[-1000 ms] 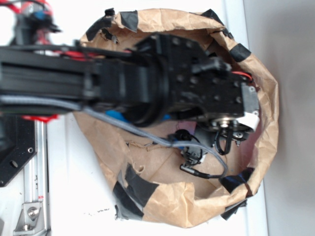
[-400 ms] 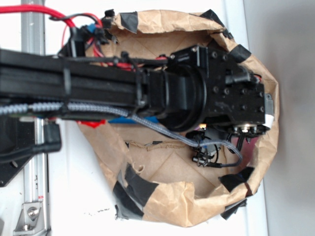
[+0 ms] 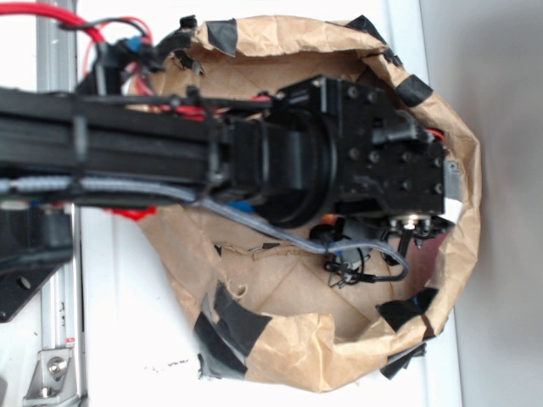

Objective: Grab the yellow duck.

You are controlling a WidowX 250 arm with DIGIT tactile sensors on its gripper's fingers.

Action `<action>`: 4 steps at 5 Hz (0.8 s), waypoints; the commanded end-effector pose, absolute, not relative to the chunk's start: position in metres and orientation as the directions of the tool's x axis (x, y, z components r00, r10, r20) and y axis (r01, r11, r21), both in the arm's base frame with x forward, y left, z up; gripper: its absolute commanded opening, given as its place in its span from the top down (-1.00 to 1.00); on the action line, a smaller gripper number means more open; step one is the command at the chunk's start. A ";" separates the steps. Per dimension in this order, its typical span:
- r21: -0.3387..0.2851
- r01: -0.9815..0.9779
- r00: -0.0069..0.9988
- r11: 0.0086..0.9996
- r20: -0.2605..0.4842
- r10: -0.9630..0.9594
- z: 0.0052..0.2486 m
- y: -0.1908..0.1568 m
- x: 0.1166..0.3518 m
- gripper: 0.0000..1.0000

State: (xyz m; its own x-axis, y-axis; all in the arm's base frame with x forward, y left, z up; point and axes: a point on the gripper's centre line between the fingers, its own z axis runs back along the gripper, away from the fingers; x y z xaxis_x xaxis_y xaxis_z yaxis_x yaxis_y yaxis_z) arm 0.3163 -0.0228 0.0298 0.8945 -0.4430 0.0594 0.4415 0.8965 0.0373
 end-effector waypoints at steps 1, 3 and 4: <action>0.054 0.471 0.845 0.880 0.257 -0.468 0.100 -0.049 0.326 1.00; -0.003 0.407 0.883 0.913 0.256 -0.393 0.129 -0.062 0.322 1.00; -0.020 0.400 0.897 0.916 0.213 -0.387 0.130 -0.064 0.319 1.00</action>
